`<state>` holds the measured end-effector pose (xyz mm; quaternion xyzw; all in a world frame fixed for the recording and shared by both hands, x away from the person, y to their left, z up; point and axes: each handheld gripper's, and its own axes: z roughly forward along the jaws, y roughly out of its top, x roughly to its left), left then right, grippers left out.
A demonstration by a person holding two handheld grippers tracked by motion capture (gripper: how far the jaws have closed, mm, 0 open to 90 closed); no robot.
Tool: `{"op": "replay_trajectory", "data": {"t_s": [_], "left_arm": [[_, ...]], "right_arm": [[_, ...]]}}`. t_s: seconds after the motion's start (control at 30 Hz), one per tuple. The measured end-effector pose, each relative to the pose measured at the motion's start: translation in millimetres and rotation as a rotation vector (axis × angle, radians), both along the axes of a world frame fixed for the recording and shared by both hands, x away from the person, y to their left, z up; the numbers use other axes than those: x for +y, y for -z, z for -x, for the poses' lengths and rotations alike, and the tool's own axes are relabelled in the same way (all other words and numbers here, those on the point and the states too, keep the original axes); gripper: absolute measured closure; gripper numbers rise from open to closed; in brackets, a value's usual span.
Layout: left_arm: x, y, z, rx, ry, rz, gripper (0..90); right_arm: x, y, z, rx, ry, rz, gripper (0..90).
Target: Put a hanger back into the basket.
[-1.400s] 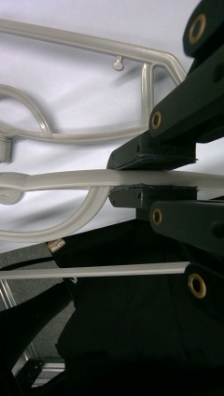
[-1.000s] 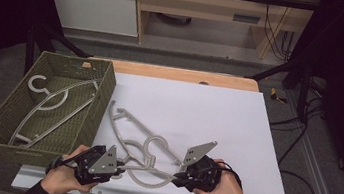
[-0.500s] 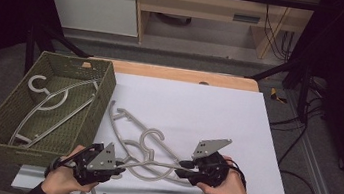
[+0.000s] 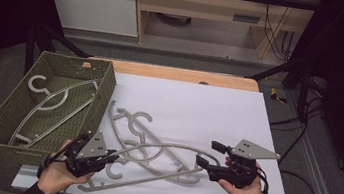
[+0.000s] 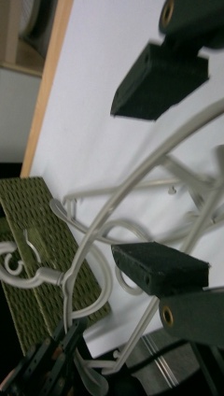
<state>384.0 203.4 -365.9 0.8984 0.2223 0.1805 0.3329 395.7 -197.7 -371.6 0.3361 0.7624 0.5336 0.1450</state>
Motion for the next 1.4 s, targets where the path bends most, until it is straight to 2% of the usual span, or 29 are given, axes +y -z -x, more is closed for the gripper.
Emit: {"op": "replay_trajectory", "data": {"t_s": [0.03, 0.07, 0.2, 0.27, 0.47, 0.53, 0.63, 0.83, 0.97, 1.3, 1.4], "left_arm": [[1.6, -0.9, 0.2, -0.010, -0.023, 0.030, 81.6], [3.7, -2.4, 0.0, -0.013, -0.035, 0.041, 81.6], [15.2, -11.3, -0.1, -0.037, -0.081, 0.078, 81.6], [22.5, -17.0, -0.2, -0.056, -0.095, 0.082, 81.6], [41.3, -32.0, 0.5, -0.091, -0.146, 0.135, 81.6], [47.7, -39.0, -0.3, -0.118, -0.161, 0.148, 81.6], [58.2, -50.7, -2.2, -0.137, -0.187, 0.161, 81.6], [81.0, -77.4, -17.9, -0.168, -0.242, 0.160, 81.6], [102.4, -87.7, -31.6, -0.173, -0.279, 0.153, 81.6], [134.2, -96.2, -53.3, -0.177, -0.363, 0.188, 81.6], [141.8, -96.6, -61.1, -0.170, -0.382, 0.179, 81.6]], "right_arm": [[-2.6, 0.5, 0.8, -0.006, 0.017, -0.001, 21.9], [-6.7, 1.2, 2.2, -0.011, 0.039, -0.004, 20.8], [-17.0, 4.1, 4.9, -0.015, 0.098, -0.008, 13.2], [-20.2, 5.3, 5.2, -0.020, 0.120, 0.001, 11.5], [-23.3, 6.7, 6.0, -0.032, 0.147, 0.019, 6.6], [-23.7, 6.5, 5.3, -0.033, 0.153, 0.017, 6.2], [-23.7, 6.9, 4.3, -0.034, 0.158, 0.024, 5.7], [-25.4, 6.6, 4.1, -0.033, 0.162, 0.028, 5.6], [-26.1, 6.4, 4.1, -0.031, 0.167, 0.025, 5.4], [-24.8, 7.8, 2.9, -0.027, 0.168, 0.027, 5.3], [-25.3, 7.7, 2.7, -0.031, 0.169, 0.030, 5.5]]}}
